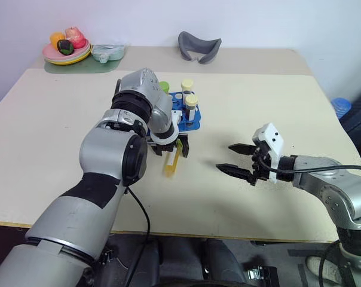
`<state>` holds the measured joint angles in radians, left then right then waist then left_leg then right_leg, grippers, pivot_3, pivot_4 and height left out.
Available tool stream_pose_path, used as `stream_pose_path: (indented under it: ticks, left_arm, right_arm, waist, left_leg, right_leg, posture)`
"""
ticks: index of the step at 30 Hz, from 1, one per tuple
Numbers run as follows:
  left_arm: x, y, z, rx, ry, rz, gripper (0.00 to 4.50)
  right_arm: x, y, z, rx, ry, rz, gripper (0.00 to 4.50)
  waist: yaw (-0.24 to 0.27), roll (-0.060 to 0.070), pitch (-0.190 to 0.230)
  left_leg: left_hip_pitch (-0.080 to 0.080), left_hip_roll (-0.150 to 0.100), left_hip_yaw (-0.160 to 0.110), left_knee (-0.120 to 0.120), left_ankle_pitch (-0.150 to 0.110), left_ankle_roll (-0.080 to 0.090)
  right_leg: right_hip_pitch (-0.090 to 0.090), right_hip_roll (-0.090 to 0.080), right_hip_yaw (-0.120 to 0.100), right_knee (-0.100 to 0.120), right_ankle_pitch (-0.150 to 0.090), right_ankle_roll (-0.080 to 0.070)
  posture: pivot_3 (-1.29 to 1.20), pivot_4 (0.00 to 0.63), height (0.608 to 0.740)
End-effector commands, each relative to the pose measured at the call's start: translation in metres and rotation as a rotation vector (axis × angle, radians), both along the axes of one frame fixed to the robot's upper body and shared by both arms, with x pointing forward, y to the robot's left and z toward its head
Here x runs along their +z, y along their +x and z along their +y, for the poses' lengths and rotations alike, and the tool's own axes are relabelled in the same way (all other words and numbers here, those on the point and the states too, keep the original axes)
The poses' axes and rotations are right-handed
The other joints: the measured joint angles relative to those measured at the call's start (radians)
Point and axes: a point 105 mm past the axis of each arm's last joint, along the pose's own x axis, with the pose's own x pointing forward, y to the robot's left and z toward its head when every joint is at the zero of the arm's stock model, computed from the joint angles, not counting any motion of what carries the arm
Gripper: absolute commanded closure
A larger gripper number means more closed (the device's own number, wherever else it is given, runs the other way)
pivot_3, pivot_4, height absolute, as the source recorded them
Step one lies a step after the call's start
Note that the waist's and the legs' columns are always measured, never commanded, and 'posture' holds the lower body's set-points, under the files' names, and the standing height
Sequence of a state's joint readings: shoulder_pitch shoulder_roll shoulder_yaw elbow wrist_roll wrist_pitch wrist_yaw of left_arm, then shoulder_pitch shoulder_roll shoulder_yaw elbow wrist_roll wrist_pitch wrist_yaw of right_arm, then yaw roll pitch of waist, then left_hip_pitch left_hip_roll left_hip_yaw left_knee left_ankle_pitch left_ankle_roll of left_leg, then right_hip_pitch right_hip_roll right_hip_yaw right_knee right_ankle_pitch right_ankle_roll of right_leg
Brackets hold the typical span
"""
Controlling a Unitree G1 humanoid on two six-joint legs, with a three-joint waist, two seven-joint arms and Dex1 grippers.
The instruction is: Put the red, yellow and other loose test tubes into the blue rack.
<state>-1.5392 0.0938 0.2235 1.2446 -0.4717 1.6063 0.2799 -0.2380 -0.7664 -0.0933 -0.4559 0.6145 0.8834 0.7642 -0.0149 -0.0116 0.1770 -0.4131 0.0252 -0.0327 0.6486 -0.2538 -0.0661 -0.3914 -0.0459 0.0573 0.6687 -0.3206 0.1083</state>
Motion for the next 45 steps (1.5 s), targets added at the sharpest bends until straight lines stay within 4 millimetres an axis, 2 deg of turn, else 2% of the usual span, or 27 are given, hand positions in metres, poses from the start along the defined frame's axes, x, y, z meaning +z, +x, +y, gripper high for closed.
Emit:
stream_pose_path:
  ticks: [1,8,11,14,26,27,29,39,45]
  left_arm:
    - [-0.002,0.002,0.002,0.005,0.005,-0.012,0.17]
    - [-0.005,0.003,0.002,0.006,0.003,-0.019,0.17]
    - [-0.006,0.003,0.003,0.008,0.001,-0.019,1.01]
    - [-0.006,0.005,0.004,0.012,0.004,-0.029,2.45]
    - [-0.006,0.008,0.006,0.021,-0.012,-0.05,2.45]
    - [-0.007,0.008,0.005,0.021,-0.013,-0.049,3.01]
    - [-0.008,0.008,0.006,0.023,-0.011,-0.049,3.64]
    - [-0.005,0.007,0.008,0.031,-0.024,-0.039,3.64]
    - [0.022,0.021,0.002,0.011,-0.101,-0.183,3.64]
  right_arm:
    - [0.015,-0.008,-0.001,0.026,0.002,-0.061,0.36]
    - [0.02,-0.019,-0.004,0.056,-0.016,-0.118,0.36]
    - [0.021,-0.02,-0.002,0.061,-0.008,-0.127,0.31]
    - [0.021,-0.019,-0.003,0.059,-0.008,-0.129,0.31]
    - [0.023,-0.011,-0.001,0.069,-0.003,-0.143,0.31]
    - [0.023,-0.011,-0.001,0.069,-0.003,-0.143,0.31]
    - [0.023,-0.01,0.0,0.07,-0.001,-0.144,0.31]
    - [0.022,-0.005,0.0,0.072,-0.005,-0.148,0.31]
    - [0.023,-0.002,0.0,0.077,-0.006,-0.151,0.31]
  waist:
    - [0.0,0.0,0.0]
    - [-0.001,0.001,0.0]
    - [-0.001,0.001,-0.001]
    - [0.002,0.001,-0.001]
    - [0.002,0.001,-0.001]
    - [0.002,0.001,-0.001]
    - [0.003,0.001,-0.001]
    - [0.002,0.001,-0.001]
    - [0.002,0.001,-0.001]
  left_leg:
    - [0.001,0.0,0.0,0.0,0.0,0.0]
    - [0.003,0.0,0.0,0.0,0.0,0.0]
    - [0.003,0.0,0.0,0.0,0.0,0.0]
    - [0.003,0.0,0.0,0.0,0.0,0.0]
    - [0.003,-0.001,-0.001,0.0,0.0,0.0]
    - [0.003,-0.001,-0.001,0.0,0.0,0.0]
    - [0.003,-0.001,-0.001,0.0,0.0,0.0]
    - [0.003,-0.001,-0.001,0.0,0.0,0.0]
    - [0.002,-0.001,-0.001,0.0,0.0,0.0]
  right_leg:
    - [0.001,0.0,0.0,0.0,0.0,0.0]
    - [0.003,0.0,0.0,0.0,0.0,0.0]
    - [0.003,0.0,0.0,0.001,0.0,0.0]
    - [0.003,0.0,0.0,0.001,0.0,0.0]
    - [0.004,-0.001,0.0,0.001,-0.001,0.002]
    - [0.004,-0.001,0.0,0.001,-0.001,0.002]
    - [0.004,-0.001,0.0,0.001,-0.001,0.002]
    - [0.004,-0.001,0.0,0.001,-0.001,0.002]
    - [0.003,-0.001,0.0,0.001,-0.001,0.002]
  posture:
    - [0.0,0.15,0.74]
    - [0.0,0.15,0.74]
    - [0.0,0.15,0.74]
    - [0.0,0.15,0.74]
    - [0.0,0.15,0.74]
    - [0.0,0.15,0.74]
    - [0.0,0.15,0.74]
    - [0.0,0.15,0.74]
    - [0.0,0.15,0.74]
